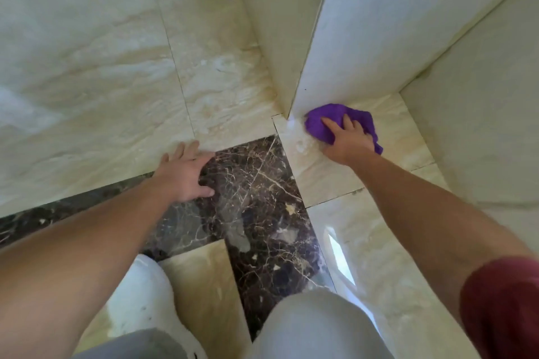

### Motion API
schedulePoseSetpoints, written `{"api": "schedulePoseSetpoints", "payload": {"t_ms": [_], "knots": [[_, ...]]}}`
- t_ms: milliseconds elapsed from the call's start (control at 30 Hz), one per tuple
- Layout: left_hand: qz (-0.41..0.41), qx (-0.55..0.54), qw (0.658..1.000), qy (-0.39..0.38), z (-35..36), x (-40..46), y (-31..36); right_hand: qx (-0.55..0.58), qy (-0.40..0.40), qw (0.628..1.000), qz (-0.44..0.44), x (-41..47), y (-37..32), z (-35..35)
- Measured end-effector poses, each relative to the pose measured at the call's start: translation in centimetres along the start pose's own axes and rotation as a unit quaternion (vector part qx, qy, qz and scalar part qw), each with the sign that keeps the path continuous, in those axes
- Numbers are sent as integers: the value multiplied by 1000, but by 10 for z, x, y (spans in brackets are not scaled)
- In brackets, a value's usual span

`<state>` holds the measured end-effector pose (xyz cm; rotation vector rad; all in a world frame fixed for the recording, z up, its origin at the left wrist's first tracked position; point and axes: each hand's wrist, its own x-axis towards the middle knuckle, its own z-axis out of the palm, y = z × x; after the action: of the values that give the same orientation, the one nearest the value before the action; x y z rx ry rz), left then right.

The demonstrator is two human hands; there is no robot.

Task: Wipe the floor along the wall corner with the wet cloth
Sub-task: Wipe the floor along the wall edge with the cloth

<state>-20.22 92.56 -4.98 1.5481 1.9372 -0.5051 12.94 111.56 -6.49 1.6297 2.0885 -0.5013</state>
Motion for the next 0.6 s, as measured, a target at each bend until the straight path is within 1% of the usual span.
{"api": "schedulePoseSetpoints", "payload": {"t_ms": [67,100,200,267,333,367,467,533,600], "knots": [[2,-11,1000,28,13,5,-9,-39,27,999,13,6,2,4],[0,-13,999,31,20,6,-8,-46,40,998,11,4,-8,7],[-15,-27,999,10,33,11,-4,-45,53,996,-51,-10,-69,21],[-1,-30,999,-24,20,13,-14,10,33,996,-79,-18,-115,23],[18,-29,998,-54,-5,16,-32,93,10,994,-62,-12,-148,11],[19,-28,998,-51,-18,20,-43,115,8,992,-46,-6,-160,0],[9,5,1000,7,-35,28,-69,121,11,993,1,2,-187,-11],[6,9,999,50,-32,37,-80,109,6,994,-1,-2,-200,0],[-1,-11,998,67,-24,49,-87,103,0,995,-12,0,-203,13]]}}
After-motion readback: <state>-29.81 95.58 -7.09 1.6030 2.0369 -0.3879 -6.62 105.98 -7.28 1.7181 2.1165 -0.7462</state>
